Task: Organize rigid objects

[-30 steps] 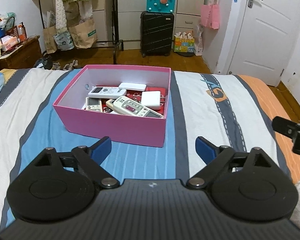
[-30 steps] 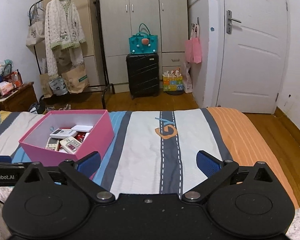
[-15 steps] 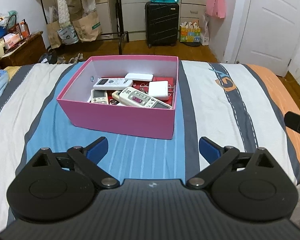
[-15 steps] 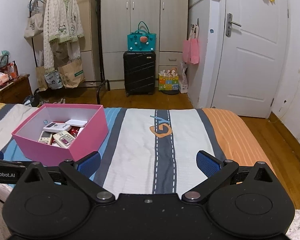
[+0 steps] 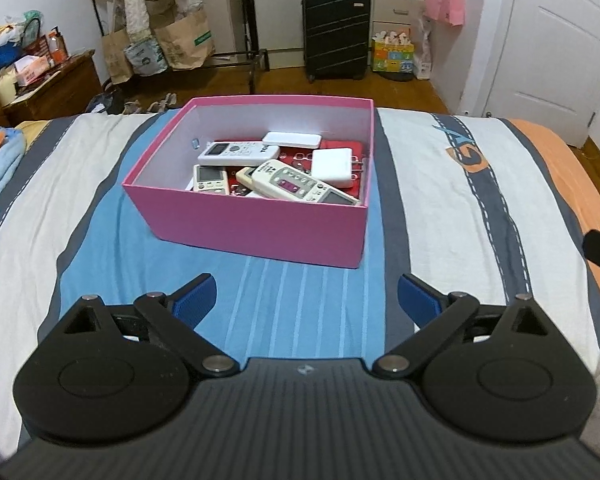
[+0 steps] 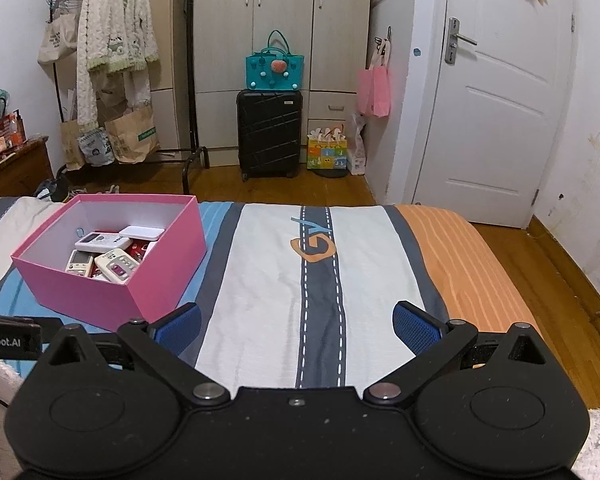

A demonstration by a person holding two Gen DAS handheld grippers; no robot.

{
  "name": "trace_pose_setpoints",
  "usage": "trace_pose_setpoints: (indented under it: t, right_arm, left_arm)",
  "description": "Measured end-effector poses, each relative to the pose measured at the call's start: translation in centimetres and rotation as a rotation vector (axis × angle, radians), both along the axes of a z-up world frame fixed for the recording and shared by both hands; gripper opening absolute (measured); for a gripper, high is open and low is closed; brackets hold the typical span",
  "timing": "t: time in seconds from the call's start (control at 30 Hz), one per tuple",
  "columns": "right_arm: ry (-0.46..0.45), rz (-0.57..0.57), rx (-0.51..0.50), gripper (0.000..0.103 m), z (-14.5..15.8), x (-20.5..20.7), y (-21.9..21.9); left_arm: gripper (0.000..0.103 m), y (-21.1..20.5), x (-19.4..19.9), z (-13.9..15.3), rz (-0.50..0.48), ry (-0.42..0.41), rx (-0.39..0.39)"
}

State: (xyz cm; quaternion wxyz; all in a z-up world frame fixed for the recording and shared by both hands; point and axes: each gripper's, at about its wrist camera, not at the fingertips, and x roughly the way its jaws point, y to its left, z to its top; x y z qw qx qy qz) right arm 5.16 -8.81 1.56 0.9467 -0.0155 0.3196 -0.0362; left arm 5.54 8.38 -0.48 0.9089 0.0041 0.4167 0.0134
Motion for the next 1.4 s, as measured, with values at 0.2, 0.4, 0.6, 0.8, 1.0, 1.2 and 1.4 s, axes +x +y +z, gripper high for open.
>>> trace_pose_setpoints:
  t: [0.2, 0.4, 0.6, 0.8, 1.0, 1.2, 1.4]
  right_arm:
    - [0.002, -0.020, -0.005, 0.103, -0.11, 0.06, -0.07]
    - [-0.001, -0.016, 0.000, 0.103, -0.11, 0.08, 0.02]
    - [-0.003, -0.011, 0.000, 0.103, -0.10, -0.09, 0.09]
    - [-0.006, -0.013, 0.001, 0.103, 0.08, -0.15, -0.03]
    - [-0.007, -0.014, 0.000, 0.103, 0.16, -0.22, -0.03]
    - [-0.005, -0.015, -0.003, 0.103, 0.25, -0.23, -0.21]
    - [-0.001, -0.019, -0.004, 0.103, 0.16, -0.02, -0.22]
  left_arm:
    - [0.098, 0.21, 0.21, -0.06, 0.030, 0.013, 0.014]
    - [0.098, 0.17, 0.20, -0.15, 0.029, 0.020, 0.021]
    - [0.098, 0.19, 0.17, -0.19, 0.030, 0.019, 0.020]
    - [0.098, 0.36, 0.31, -0.53, 0.037, 0.045, 0.036]
    - [0.098, 0.18, 0.28, -0.70, 0.031, 0.048, 0.094]
    - [0.098, 0.39, 0.15, -0.39, 0.027, 0.045, 0.068]
    - [0.098, 0.25, 0.05, -0.16, 0.020, 0.043, 0.067]
